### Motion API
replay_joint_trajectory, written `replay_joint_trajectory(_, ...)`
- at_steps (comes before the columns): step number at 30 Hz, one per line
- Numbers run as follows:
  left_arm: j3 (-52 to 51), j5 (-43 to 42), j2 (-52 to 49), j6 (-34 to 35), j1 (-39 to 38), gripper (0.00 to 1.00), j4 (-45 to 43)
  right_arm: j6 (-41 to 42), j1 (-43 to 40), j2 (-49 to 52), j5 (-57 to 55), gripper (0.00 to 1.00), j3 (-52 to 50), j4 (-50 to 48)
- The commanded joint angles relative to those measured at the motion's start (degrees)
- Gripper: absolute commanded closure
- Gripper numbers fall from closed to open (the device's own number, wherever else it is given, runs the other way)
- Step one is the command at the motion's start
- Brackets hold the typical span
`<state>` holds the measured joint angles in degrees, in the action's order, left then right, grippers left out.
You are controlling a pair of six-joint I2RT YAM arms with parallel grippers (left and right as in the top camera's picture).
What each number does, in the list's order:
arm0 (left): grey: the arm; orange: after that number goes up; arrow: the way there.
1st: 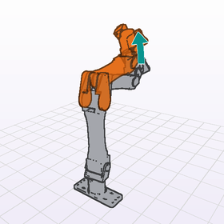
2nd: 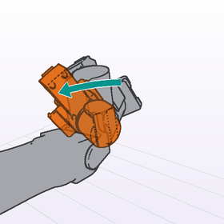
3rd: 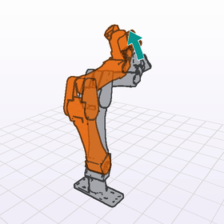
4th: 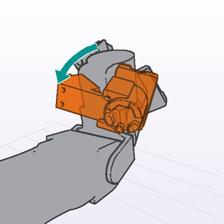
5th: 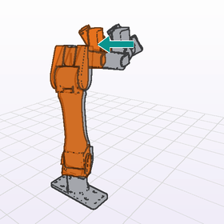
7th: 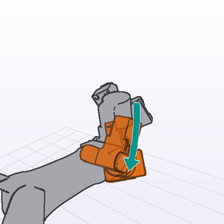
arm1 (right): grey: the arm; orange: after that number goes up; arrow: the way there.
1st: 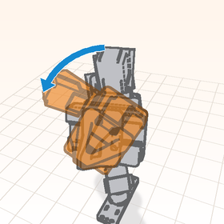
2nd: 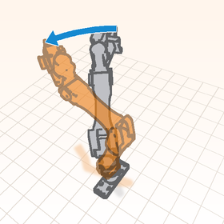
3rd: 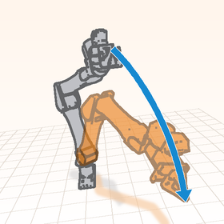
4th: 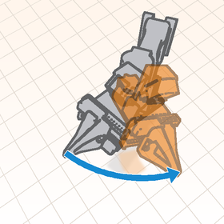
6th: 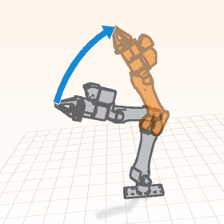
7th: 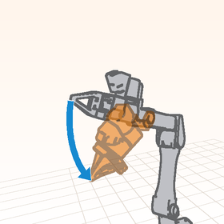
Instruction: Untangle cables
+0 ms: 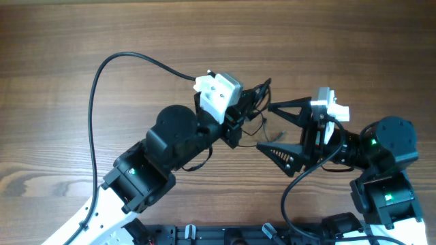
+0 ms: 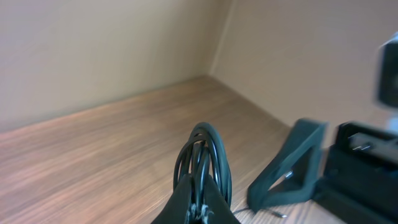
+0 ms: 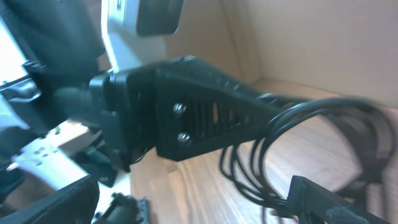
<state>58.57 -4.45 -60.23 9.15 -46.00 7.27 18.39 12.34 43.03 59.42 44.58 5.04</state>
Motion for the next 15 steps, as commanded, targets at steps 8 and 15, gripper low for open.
replay_joint_trajectory(8, 1.0, -11.7, 0.1, 0.5, 0.1, 0.96, -4.3, -3.9, 0.2, 3.1, 7.4, 0.02, 0.0, -1.2)
replay_joint_trajectory(15, 1.0, -14.2, 0.1, 0.5, 0.1, 0.96, -4.3, -4.9, 0.2, 4.8, 8.7, 0.13, 0.0, -4.7)
